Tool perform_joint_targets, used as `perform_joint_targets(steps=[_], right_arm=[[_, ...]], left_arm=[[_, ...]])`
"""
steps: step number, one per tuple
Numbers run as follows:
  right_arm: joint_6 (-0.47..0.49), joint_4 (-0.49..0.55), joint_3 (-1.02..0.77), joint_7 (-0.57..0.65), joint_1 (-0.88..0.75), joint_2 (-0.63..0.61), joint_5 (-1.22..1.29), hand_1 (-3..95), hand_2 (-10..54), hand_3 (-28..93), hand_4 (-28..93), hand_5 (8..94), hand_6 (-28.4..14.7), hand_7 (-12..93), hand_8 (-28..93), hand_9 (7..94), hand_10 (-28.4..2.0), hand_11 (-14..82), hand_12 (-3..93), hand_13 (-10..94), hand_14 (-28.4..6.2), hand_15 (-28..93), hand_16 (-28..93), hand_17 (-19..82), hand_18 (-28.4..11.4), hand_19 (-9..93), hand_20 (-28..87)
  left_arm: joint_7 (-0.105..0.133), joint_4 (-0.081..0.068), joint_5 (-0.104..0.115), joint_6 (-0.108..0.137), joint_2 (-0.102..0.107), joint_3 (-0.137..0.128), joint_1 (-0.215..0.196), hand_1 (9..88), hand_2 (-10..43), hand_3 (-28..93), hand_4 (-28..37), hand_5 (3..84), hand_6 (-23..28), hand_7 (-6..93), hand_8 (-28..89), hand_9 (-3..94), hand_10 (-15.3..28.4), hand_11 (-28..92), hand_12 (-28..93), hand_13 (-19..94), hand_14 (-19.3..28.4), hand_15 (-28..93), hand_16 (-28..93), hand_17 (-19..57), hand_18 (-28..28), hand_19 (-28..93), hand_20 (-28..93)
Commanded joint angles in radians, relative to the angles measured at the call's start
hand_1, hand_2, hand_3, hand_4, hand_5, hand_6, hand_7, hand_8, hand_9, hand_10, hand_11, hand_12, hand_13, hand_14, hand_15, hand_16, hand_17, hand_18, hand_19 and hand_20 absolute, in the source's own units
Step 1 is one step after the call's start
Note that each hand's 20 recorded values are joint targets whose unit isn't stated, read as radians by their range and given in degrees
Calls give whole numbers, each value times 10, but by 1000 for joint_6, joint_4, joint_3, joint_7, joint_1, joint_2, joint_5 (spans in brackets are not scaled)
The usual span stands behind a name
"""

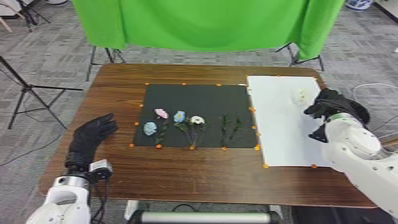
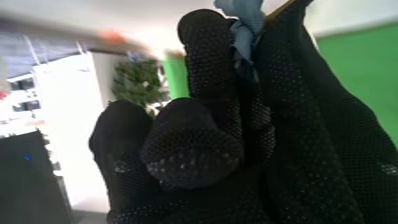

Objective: Arrange flowers

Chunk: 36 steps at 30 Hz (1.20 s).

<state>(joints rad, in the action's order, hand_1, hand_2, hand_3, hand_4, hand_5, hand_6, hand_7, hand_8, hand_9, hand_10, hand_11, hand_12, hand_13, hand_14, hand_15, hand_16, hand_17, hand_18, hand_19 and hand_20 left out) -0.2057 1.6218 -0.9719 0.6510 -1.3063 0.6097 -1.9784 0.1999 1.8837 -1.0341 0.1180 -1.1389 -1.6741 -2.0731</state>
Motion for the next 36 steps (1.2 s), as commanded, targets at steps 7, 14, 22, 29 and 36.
perform_joint_targets(steps=[7,14,22,29,36], right_arm=[[57,85,431,-212,503,150,53,600,-95,627,-204,778,17,271,60,915,-91,86,399,901,-16,633,330,627,-146,932,605],[121,30,547,-276,526,191,36,600,-95,629,-210,764,21,290,53,910,-91,78,403,897,-15,636,331,624,-145,932,608],[164,12,556,-257,492,171,19,601,-95,629,-215,758,22,302,49,903,-93,75,402,892,-16,639,331,621,-141,932,608],[190,5,544,-252,467,165,19,600,-95,632,-217,751,25,311,47,899,-92,74,401,889,-16,640,330,618,-142,932,606],[199,8,543,-241,465,169,28,582,-95,643,-202,740,26,317,47,884,-90,66,393,884,-19,641,330,613,-145,932,605]], left_arm=[[-10,-8,-30,-14,-8,22,9,251,-53,704,-249,497,17,178,-86,481,126,195,107,372,168,253,9,41,144,134,201],[22,-5,-33,46,-8,31,-2,251,-53,705,-249,484,16,176,-87,481,126,196,107,373,169,255,9,41,144,135,200],[29,-7,-27,47,-25,48,-9,251,-59,712,-248,396,4,155,-86,472,123,199,106,376,168,264,7,41,145,145,204],[26,-3,-27,39,-26,39,-17,250,-60,714,-247,400,7,156,-86,471,124,198,106,376,167,265,6,41,146,145,203],[19,-3,-28,30,-22,33,-17,250,-60,712,-246,421,13,156,-85,472,124,198,105,376,167,265,6,41,146,144,203]])
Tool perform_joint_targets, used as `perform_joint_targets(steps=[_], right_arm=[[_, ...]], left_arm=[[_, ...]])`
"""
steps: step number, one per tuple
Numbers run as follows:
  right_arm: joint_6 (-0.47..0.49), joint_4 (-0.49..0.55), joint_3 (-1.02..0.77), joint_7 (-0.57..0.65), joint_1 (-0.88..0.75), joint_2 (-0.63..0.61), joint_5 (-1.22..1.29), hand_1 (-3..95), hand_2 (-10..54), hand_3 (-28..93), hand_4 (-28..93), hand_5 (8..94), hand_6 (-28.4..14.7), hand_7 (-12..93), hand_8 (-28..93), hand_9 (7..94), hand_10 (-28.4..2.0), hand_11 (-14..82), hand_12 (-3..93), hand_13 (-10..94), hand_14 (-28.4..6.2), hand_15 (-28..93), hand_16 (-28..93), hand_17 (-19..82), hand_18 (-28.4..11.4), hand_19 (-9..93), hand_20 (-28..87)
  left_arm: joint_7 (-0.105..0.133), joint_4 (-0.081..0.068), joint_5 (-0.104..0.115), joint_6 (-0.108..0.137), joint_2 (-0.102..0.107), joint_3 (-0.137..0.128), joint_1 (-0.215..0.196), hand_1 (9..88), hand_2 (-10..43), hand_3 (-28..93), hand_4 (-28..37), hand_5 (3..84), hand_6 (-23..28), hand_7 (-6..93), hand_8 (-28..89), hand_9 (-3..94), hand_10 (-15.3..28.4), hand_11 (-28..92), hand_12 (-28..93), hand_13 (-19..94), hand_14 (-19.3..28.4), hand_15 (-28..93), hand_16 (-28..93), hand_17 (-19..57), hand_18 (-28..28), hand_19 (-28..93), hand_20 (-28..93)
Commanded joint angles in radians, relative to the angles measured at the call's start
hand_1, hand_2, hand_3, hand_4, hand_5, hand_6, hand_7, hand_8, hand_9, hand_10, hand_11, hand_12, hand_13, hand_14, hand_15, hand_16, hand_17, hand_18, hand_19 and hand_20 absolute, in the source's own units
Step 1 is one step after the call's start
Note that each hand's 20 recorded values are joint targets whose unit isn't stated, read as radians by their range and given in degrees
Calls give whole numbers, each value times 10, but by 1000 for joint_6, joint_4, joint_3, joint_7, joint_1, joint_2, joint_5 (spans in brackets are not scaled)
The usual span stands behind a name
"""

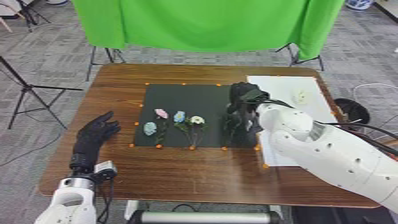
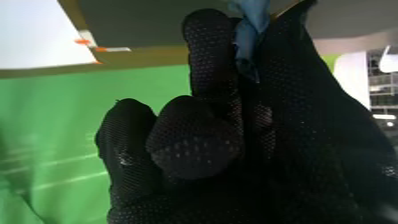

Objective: Arrange flowers

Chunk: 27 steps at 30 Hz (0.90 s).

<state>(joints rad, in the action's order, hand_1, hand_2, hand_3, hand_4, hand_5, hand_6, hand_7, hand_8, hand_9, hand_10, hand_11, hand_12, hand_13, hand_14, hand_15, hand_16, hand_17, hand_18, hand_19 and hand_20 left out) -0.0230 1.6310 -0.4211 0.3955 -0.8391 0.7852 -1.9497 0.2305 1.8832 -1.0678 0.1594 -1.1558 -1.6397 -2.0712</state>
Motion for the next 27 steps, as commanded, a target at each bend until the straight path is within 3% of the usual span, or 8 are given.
perform_joint_targets(steps=[1,11,17,22,27], right_arm=[[17,0,-7,14,0,-6,6,572,-95,639,-199,732,23,310,46,876,-91,64,388,883,-20,641,329,613,-145,932,605],[82,26,-34,21,-1,-13,33,466,-95,652,-186,657,16,265,46,738,-118,179,212,870,-25,646,322,599,-148,932,600],[144,63,-79,18,-6,-30,63,387,-95,713,-193,623,17,246,-108,683,-129,172,203,864,-26,649,321,595,-150,932,602],[197,125,-167,25,-30,-51,84,337,-95,698,-190,513,-12,171,-82,591,-139,131,199,858,-23,648,314,594,-153,932,603],[282,176,-265,29,-18,-81,97,306,-95,684,-187,480,-17,138,-71,547,-153,88,192,844,-25,639,309,582,-153,932,579]], left_arm=[[-10,-3,7,-12,-4,0,-20,250,-60,713,-245,422,13,156,-85,473,124,199,105,376,167,265,6,41,146,144,203],[-16,-6,5,-23,1,-2,-20,248,-61,714,-244,423,14,155,-85,473,124,199,105,376,167,264,6,42,146,141,203],[-17,-5,5,-25,3,-3,-21,246,-65,717,-244,403,9,150,-84,473,124,199,105,375,167,263,6,41,146,142,203],[-18,1,10,-20,3,-8,-32,246,-67,718,-243,399,8,150,-83,472,123,198,106,375,167,263,7,41,146,142,203],[-13,-2,12,-23,2,-5,-23,247,-69,717,-241,399,8,150,-84,472,124,197,106,375,167,262,7,41,147,143,203]])
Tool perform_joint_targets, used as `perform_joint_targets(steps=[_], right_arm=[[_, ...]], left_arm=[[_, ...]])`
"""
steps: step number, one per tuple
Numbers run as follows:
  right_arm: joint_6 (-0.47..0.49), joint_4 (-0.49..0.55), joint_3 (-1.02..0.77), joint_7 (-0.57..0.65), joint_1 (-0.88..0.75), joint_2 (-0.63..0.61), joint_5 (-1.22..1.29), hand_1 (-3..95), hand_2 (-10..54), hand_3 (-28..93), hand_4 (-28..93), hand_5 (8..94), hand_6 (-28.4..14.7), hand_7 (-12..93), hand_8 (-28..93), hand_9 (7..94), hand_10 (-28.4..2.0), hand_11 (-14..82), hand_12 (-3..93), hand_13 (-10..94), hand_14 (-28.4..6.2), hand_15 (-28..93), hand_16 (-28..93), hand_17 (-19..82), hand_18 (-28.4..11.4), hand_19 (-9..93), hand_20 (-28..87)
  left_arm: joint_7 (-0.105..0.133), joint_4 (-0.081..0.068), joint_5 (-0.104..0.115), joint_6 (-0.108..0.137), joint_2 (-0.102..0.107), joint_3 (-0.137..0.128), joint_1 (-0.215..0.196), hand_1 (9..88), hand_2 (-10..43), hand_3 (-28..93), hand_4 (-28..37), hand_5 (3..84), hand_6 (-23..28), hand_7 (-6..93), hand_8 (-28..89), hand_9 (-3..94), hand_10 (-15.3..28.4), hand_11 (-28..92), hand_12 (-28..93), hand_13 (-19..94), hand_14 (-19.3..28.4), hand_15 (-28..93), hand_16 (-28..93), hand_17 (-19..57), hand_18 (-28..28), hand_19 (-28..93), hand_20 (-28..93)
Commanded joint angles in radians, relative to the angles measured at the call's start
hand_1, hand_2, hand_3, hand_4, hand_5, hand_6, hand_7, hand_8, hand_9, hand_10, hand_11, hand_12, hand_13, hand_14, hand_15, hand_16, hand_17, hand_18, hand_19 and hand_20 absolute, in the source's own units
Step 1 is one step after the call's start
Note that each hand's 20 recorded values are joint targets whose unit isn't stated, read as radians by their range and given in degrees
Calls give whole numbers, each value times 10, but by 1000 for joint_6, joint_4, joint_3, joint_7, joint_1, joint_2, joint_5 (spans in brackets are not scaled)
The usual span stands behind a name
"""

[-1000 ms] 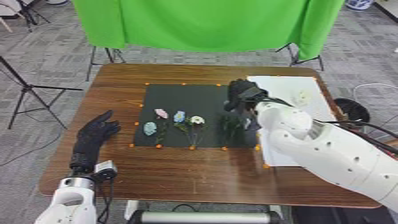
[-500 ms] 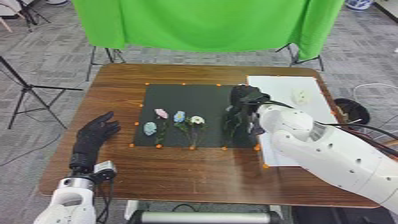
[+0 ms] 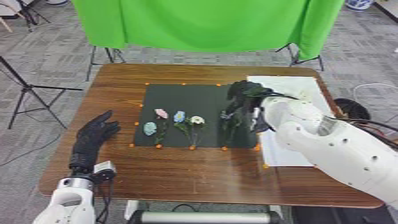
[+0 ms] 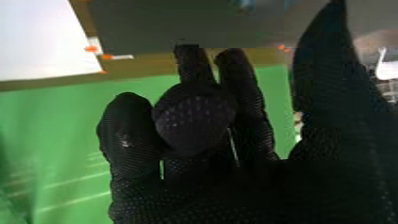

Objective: Arrange flowers

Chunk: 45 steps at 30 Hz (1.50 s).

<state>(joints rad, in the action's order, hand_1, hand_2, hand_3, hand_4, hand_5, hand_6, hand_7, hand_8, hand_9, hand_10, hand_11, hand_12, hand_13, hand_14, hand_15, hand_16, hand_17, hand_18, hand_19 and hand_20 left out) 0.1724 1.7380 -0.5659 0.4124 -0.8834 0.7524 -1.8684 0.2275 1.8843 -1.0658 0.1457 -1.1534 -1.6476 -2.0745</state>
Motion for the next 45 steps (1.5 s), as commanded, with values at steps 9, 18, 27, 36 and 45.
perform_joint_targets(steps=[9,18,27,36,45], right_arm=[[-100,-59,-205,124,61,-98,-72,267,-95,681,-188,373,-30,90,-51,396,-175,37,163,809,-39,635,303,545,-160,932,527],[-1,-215,-296,239,-48,-103,-33,244,-95,660,-231,297,-36,56,-34,338,-194,25,147,804,-48,653,285,545,-172,932,526],[-2,-275,-287,265,-98,-68,-3,245,-95,652,-234,321,-26,71,-39,354,-200,29,147,805,-48,671,276,553,-177,932,552],[-57,-306,-246,244,-100,-36,-22,248,-95,653,-236,332,-24,80,-43,379,-199,36,148,808,-50,683,269,561,-181,932,571],[-296,-296,-178,265,-163,-56,-93,421,-95,701,-229,521,40,202,-110,589,-123,136,173,874,-23,719,262,636,-165,932,658]], left_arm=[[-9,-4,10,-8,-5,4,-19,248,-68,715,-240,404,9,150,-84,472,125,197,106,375,167,261,7,40,147,141,203],[-13,-1,10,-8,-11,-2,-26,249,-69,713,-240,409,9,151,-83,469,123,196,107,375,167,261,8,41,158,159,211],[-13,-2,9,-11,-15,2,-24,249,-68,712,-239,418,8,153,-84,471,123,196,106,375,168,260,8,40,157,157,209],[-13,-5,10,-12,-15,8,-16,252,-67,712,-241,421,9,154,-85,470,123,196,107,375,168,262,8,40,156,154,208],[-23,-4,12,-17,-18,2,-24,252,-64,710,-241,424,9,154,-85,471,123,197,107,375,167,261,8,39,155,154,209]])
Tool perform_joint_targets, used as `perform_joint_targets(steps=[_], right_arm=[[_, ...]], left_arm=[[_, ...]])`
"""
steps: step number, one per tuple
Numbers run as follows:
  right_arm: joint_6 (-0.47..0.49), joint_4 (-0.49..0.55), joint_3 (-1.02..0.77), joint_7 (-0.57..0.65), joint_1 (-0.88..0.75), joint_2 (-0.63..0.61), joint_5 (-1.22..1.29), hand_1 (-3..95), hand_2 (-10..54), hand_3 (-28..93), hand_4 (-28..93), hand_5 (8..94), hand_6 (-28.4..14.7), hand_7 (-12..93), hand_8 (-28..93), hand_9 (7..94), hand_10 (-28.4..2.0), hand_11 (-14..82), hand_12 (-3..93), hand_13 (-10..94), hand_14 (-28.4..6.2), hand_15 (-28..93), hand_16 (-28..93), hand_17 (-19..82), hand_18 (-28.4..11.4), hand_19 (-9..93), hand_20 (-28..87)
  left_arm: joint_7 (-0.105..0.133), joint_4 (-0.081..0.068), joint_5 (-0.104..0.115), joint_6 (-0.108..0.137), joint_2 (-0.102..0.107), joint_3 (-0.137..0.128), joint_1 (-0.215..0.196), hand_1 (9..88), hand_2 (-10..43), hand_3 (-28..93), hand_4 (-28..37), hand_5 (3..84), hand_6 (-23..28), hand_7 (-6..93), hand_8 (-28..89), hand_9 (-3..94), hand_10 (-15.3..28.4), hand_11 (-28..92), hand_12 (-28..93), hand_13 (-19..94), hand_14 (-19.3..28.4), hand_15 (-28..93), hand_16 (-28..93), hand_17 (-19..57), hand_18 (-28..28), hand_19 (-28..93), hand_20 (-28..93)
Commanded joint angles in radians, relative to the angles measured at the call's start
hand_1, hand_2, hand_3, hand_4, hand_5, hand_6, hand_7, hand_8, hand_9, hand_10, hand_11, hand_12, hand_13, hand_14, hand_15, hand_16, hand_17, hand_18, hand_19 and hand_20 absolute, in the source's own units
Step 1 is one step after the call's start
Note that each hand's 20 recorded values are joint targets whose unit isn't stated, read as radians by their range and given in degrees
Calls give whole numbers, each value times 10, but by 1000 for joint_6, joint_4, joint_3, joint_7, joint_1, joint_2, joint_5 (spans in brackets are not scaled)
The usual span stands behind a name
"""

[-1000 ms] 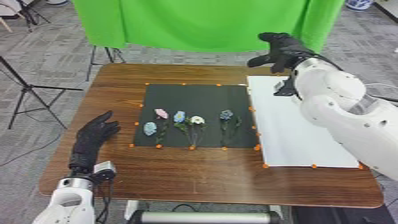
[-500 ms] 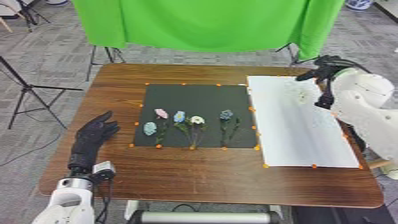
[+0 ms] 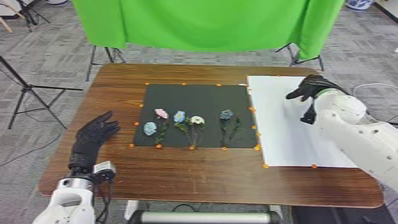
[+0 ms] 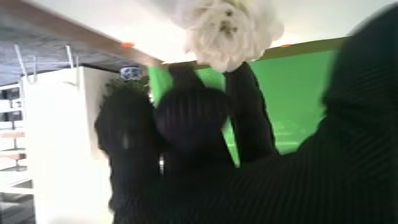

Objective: Arrange flowers

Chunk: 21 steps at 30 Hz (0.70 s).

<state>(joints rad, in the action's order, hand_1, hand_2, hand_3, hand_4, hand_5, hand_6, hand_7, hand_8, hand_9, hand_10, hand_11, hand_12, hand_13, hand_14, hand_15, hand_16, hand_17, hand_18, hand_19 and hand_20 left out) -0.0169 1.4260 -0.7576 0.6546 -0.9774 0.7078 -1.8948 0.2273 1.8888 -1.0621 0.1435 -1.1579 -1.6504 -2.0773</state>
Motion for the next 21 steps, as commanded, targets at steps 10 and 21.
perform_joint_targets(steps=[10,21], right_arm=[[-52,50,-7,15,-97,-25,-38,469,-95,704,-233,577,30,209,-111,660,-130,178,191,891,-13,716,274,651,-161,932,675],[-232,27,80,-21,-71,-29,-96,621,-95,603,-218,762,11,237,49,870,-95,76,362,921,-5,703,273,668,-157,932,667]], left_arm=[[-28,-7,7,-18,-7,1,-22,251,-63,710,-241,426,10,153,-85,472,124,196,106,374,169,262,8,39,155,153,209],[-27,-6,7,-19,-5,-1,-21,251,-63,711,-241,428,11,151,-84,471,123,196,107,374,168,262,7,39,154,153,209]])
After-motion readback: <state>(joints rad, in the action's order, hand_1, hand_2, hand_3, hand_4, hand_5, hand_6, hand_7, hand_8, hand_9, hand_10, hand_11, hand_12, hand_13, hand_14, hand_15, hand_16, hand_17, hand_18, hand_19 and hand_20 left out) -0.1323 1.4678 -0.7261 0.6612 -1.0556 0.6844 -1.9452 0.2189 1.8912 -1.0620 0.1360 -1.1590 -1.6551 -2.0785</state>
